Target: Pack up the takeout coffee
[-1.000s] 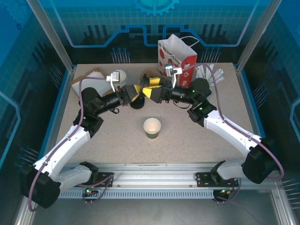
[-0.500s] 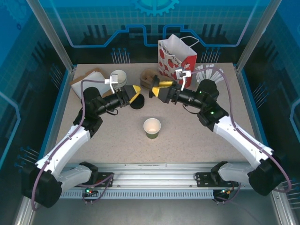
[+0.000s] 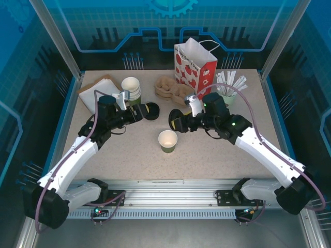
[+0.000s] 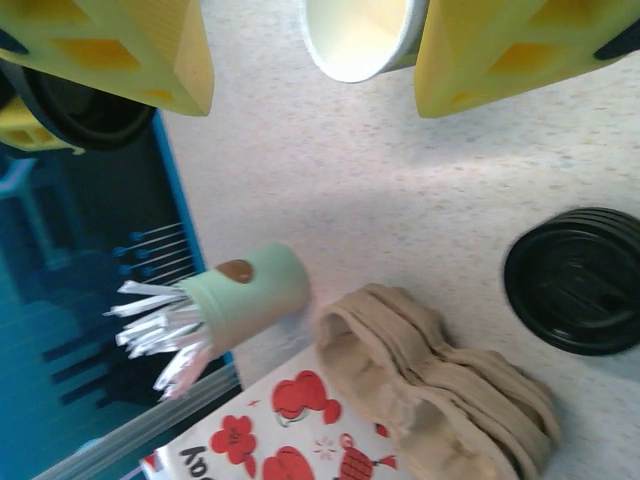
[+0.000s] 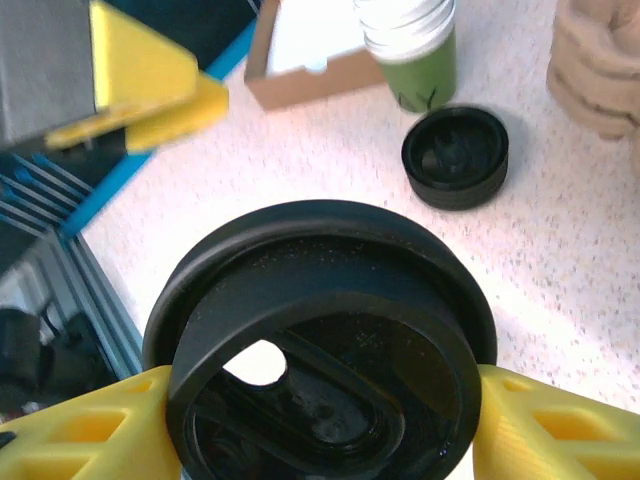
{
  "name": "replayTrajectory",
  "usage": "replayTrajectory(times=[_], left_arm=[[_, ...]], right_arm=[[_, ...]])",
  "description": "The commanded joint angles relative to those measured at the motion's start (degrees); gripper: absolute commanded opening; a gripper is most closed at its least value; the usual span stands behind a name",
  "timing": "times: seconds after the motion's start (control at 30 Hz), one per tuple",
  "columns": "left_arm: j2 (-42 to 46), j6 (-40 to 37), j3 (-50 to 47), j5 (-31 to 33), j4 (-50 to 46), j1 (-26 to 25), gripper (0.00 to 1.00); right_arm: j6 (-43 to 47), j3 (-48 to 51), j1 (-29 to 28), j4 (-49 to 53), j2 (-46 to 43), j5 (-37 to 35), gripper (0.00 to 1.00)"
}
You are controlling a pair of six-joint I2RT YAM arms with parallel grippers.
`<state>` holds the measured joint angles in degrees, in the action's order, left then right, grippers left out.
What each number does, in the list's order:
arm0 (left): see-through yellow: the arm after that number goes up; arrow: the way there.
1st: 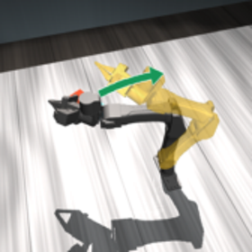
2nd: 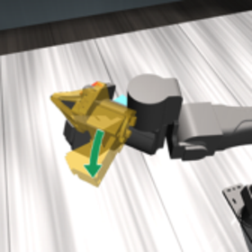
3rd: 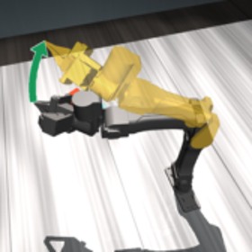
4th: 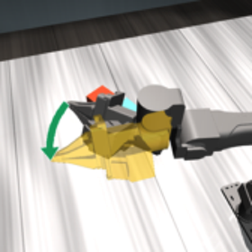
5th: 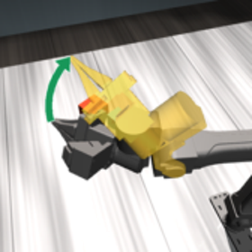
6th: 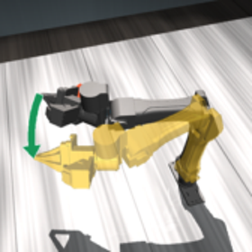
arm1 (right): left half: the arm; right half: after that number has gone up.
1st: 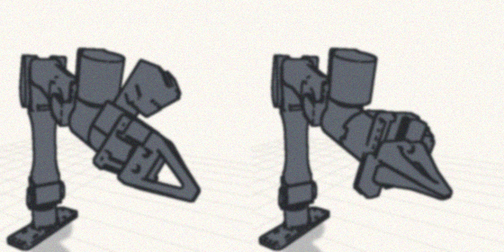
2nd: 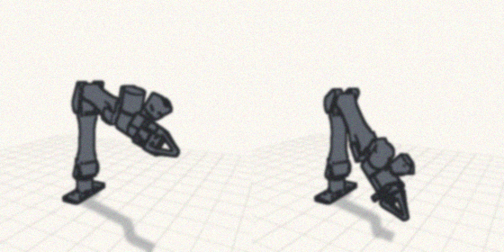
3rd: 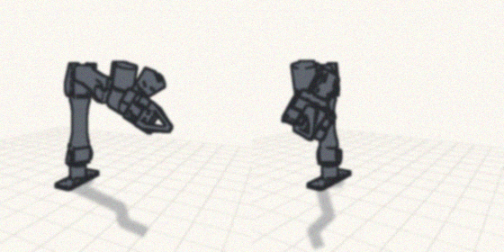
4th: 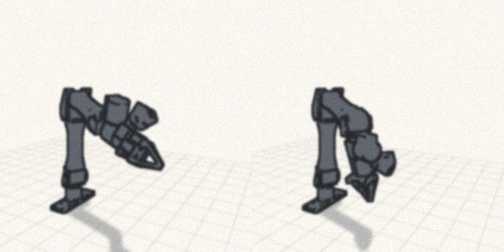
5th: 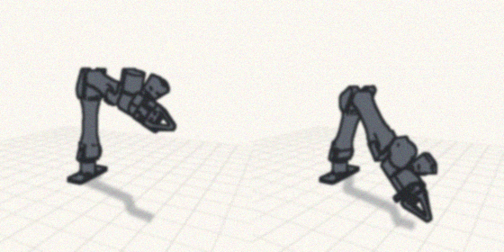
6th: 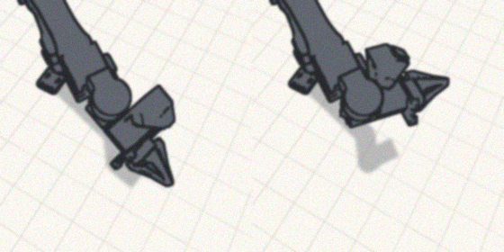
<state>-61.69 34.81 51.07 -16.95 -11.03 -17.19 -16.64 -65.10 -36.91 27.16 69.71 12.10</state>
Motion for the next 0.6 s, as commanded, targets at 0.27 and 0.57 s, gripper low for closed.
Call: replayTrajectory(times=[0.27,0.57], left_arm=[[0.16,-12.11,1.95,12.99,-12.99,0.32,0.58],[2.56,-12.92,-0.48,16.99,-12.97,0.32,0.58]], right_arm=[[12.87,-18.4,-11.29,27.73,19.4,-12.22,0.53],[16.8,-31.63,-13.55,37.82,32.08,-17.08,0.5]])
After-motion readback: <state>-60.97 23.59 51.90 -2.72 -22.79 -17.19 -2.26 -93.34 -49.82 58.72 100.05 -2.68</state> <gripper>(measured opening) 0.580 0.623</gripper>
